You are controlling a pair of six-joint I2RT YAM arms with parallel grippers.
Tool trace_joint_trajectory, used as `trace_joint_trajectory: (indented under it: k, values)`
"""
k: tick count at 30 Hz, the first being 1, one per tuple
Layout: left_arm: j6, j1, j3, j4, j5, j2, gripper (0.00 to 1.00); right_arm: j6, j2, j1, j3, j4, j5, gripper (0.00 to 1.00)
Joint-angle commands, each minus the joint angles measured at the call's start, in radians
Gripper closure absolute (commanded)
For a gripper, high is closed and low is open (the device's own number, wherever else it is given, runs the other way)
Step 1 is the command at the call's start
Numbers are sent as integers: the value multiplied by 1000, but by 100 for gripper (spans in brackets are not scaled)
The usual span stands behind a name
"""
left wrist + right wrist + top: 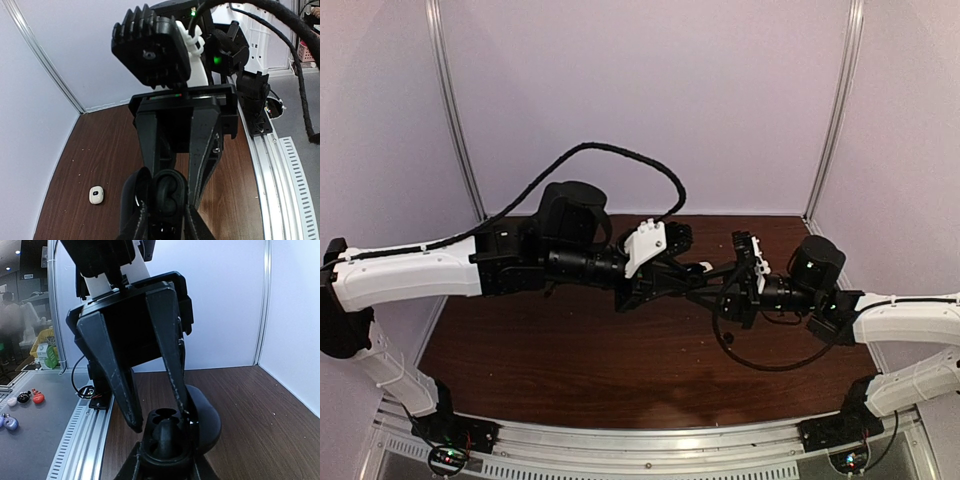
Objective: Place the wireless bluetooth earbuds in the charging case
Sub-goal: Adjust the right earbud in the right side groove of the charging case.
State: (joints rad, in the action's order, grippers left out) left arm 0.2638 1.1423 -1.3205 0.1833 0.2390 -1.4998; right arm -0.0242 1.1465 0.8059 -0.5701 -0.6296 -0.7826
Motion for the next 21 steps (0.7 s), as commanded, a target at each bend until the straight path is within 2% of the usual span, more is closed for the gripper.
trace_joint_trajectory:
  k: [1,7,15,21]
  values:
    - [12,-3,-31,-43,-3,-12,72,40,2,12,-31,2,-1,100]
    - [20,-3,-18,-40,58,3,72,53,-3,15,-27,19,18,100]
    - [18,-3,-61,15,70,-38,80,62,-16,15,-23,33,32,100]
    - [12,-8,-102,58,38,-51,80,88,-16,15,-37,90,39,100]
